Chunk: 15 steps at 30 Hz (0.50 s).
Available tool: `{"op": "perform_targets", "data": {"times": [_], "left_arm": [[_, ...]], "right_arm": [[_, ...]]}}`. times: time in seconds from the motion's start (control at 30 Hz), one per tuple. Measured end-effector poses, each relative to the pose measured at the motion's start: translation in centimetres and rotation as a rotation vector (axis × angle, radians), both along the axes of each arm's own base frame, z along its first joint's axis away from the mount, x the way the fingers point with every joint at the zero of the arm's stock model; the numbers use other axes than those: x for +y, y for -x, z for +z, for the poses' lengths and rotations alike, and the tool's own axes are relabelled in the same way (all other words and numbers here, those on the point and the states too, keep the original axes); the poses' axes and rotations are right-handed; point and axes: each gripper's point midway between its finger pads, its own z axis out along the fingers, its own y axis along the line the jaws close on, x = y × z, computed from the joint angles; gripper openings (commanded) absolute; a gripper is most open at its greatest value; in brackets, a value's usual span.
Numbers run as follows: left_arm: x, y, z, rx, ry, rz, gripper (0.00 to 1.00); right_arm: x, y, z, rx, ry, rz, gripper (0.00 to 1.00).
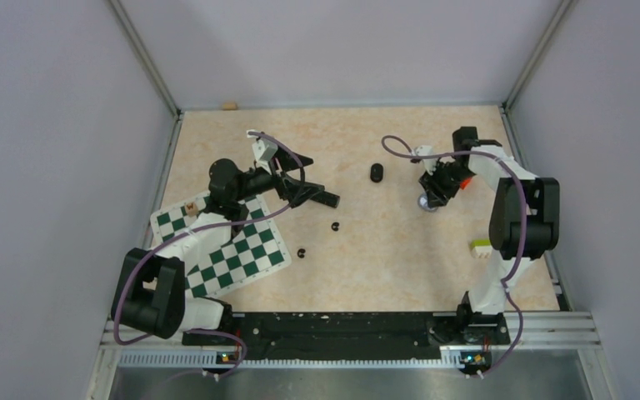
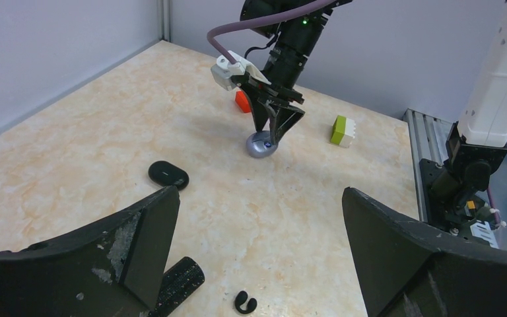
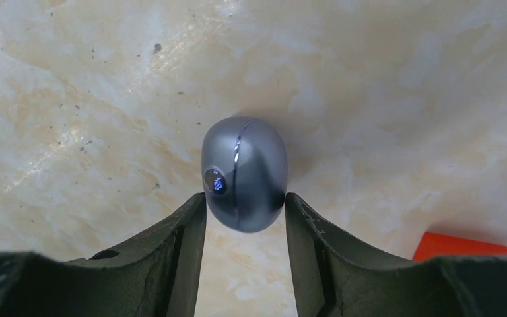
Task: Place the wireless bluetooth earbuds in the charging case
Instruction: Place the charging case with the earbuds at the center of the board.
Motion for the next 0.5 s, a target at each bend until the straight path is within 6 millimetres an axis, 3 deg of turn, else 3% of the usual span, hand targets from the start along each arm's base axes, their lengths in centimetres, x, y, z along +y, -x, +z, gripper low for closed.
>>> {"op": "perform_targets", "data": {"times": [0.2, 0.5], "left_arm": [[0.0, 0.0, 0.0, 0.0, 0.0, 0.0, 0.99], [0.0, 0.0, 0.1, -0.004, 0.002, 0.0, 0.99]], "right_arm": [[-0.3, -1.5, 0.6, -0.046, 0.015, -0.027, 0.55], [-0.8, -3.1, 0.9, -0.087, 0.032, -0.123, 0.58]]}}
